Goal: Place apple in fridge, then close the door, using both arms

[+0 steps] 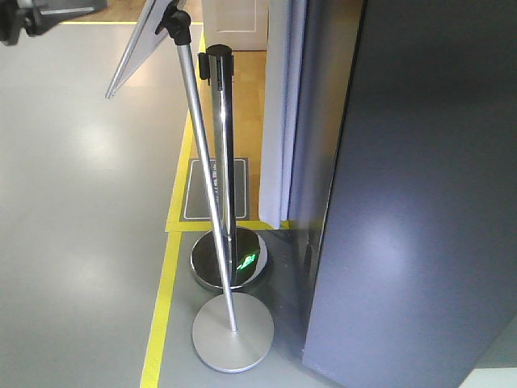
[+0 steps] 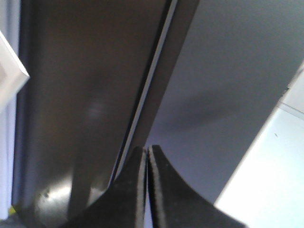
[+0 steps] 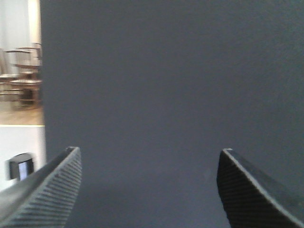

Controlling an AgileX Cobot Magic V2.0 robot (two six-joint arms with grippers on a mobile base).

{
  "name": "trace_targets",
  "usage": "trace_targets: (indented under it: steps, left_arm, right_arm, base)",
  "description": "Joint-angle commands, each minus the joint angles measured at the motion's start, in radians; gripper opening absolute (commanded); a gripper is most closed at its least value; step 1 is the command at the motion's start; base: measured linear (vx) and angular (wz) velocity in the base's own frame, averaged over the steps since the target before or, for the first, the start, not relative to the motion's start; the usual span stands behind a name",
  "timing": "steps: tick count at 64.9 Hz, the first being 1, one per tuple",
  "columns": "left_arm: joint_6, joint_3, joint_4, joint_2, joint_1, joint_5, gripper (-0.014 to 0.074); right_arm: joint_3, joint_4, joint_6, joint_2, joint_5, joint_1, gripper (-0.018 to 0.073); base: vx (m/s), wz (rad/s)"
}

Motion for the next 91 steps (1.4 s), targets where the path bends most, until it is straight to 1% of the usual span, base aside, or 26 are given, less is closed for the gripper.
trace_targets:
  steps: [1,12,26,36,91]
  left_arm:
    - [-0.012,-0.028,0.000,-0.045,0.002,0.031,-0.0007]
    - [-0.012,-0.028,0.000,-0.049,0.002,0.030,-0.0007]
    - [-0.012,-0.028,0.000,-0.049,0.002,0.031,-0.0007]
    - [-0.012,-0.028,0.000,-0.049,0.002,0.030,-0.0007]
    - [-0.012,-0.028,0.000,-0.049,0.002,0.030,-0.0007]
  right_arm:
    - [-0.072,0.037,-0.028,0.057,-0.067,-0.007,0.0545]
    - [-0.083,0.078,-0.039,0.126,-0.091,-0.007,0.0534]
    - [-0.083,0.078,-0.045,0.143,-0.117,-0.007,0.0533]
    - [-0.083,0.078,-0.053,0.157,-0.166,-0.007,0.0533]
    - [-0.083,0.075,-0.056,0.239,-0.222,-0.007,0.0533]
  base:
    - [0.00,0.00]
    - [0.00,0.00]
    - [0.00,0.00]
    - [0.00,0.00]
    - [0.00,0.00]
